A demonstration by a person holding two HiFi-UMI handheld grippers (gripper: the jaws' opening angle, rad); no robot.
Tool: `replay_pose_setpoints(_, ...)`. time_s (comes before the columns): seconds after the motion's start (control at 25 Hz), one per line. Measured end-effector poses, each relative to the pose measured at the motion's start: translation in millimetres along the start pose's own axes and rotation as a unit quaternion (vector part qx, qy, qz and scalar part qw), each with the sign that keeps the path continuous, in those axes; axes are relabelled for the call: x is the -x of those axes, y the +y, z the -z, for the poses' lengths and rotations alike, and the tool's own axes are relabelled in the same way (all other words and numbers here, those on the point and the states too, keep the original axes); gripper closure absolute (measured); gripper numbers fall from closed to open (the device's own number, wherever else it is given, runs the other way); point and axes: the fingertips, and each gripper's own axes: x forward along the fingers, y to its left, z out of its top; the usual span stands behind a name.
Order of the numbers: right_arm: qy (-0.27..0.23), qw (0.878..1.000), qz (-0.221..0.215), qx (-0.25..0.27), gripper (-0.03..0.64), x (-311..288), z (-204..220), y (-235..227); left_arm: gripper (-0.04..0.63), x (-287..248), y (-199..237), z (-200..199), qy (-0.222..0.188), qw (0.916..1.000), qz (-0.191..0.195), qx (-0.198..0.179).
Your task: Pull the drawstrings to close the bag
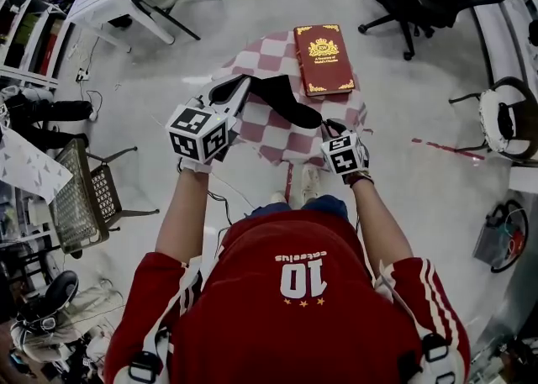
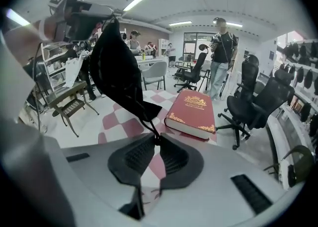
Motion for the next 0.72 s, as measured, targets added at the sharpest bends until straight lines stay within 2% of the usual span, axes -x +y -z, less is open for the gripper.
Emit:
replay_pose_setpoints(0.08,-0.002,1.000,-0.002,0.001,0.581,1.9,0.1,2.8,0.575,2.3,4.5,2.8,0.003,1.0000,-0.008,0.000)
replay_pose_setpoints(0.44,-0.031,0.999,-0.016,-0.041,0.592,17.1,-17.5,-1.8,0.576,11.4,28.0,13.7,0.006,0.9987,-0.046,0.019)
replay_pose_setpoints(0.56,-0.043,0.994,-0.028,-0.097,0.592,23.3,-23.6,-9.5,0.577,15.6,38.4,16.4,0.006,0.9975,-0.066,0.026)
replay_pose_setpoints(0.72,-0.076,0.977,-0.041,-0.196,0.592,46.3,-36.1,-20.8,0.577,30.6,45.7,23.2,0.008,0.9956,-0.084,0.041)
